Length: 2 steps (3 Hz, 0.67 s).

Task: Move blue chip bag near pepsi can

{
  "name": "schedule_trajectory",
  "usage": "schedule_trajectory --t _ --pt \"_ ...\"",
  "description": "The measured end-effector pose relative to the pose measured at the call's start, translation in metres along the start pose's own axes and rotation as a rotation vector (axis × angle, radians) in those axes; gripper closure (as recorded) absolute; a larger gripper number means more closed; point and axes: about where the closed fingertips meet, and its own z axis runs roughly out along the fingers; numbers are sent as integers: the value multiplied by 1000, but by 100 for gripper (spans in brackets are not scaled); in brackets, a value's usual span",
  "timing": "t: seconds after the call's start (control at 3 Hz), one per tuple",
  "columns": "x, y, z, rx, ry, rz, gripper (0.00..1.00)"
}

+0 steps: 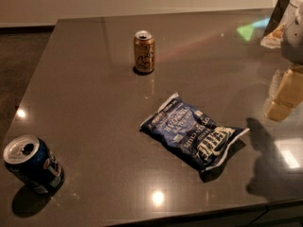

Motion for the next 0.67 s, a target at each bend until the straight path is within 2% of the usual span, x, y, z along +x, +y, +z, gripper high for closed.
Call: schedule_trajectory --t 0.33,0.67 --pt "-9 -4 8 -4 -3 -7 0" --pt "-16 2 28 -41 -30 -15 0"
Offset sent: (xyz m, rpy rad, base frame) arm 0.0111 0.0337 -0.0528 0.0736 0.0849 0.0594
